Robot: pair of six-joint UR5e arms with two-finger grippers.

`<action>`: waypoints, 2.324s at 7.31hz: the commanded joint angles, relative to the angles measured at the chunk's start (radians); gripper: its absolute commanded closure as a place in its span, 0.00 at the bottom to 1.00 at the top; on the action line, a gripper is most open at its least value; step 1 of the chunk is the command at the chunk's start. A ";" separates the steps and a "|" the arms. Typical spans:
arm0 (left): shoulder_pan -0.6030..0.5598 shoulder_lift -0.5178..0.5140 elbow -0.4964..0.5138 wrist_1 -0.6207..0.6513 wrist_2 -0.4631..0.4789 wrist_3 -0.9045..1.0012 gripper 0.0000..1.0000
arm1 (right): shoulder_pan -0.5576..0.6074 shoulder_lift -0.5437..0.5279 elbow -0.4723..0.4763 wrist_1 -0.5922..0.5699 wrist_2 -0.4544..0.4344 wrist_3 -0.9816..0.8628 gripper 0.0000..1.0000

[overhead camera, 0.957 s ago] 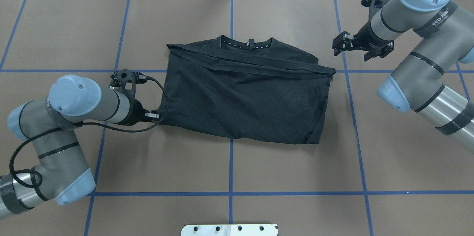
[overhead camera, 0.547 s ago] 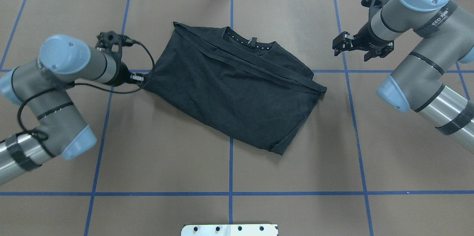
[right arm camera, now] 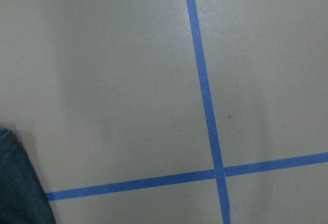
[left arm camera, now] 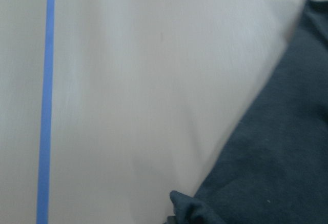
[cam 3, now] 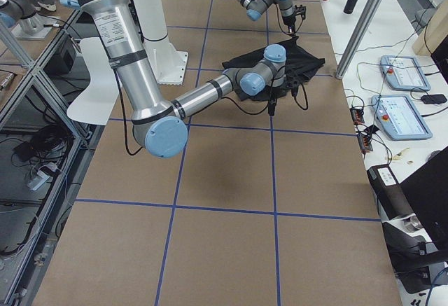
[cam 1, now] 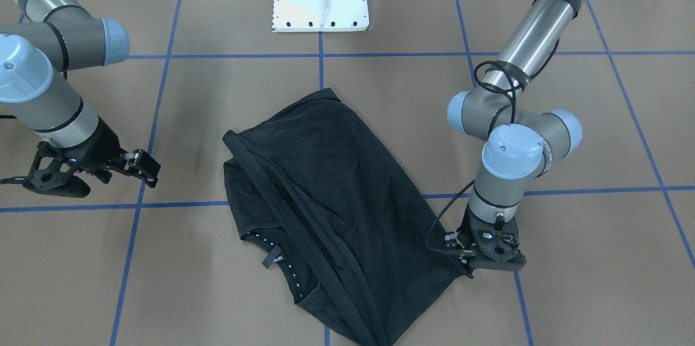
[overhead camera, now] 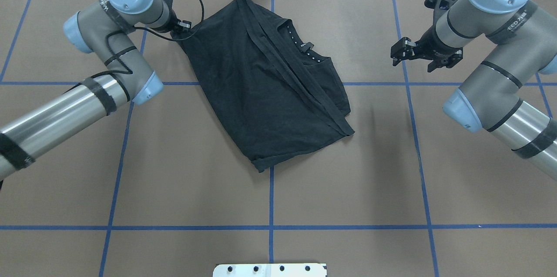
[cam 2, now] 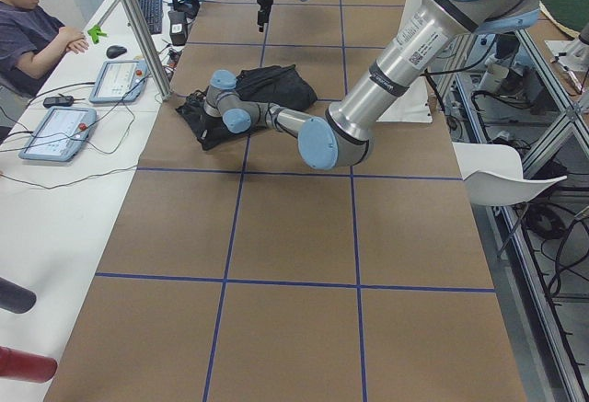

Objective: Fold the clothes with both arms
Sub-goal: 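Grasp the shirt's side edge with the left gripper and drag it farther away, then release the shirt and move the left gripper to its near corner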

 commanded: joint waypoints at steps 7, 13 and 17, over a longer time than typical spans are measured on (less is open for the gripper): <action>-0.046 -0.048 -0.029 -0.052 -0.106 0.041 0.00 | -0.002 0.013 -0.001 -0.001 -0.002 0.001 0.00; 0.145 0.373 -0.636 -0.038 -0.114 -0.312 0.00 | -0.006 0.013 0.001 0.006 0.002 0.001 0.00; 0.386 0.485 -0.823 -0.038 -0.031 -0.759 0.00 | -0.007 0.010 0.001 0.008 -0.003 0.004 0.00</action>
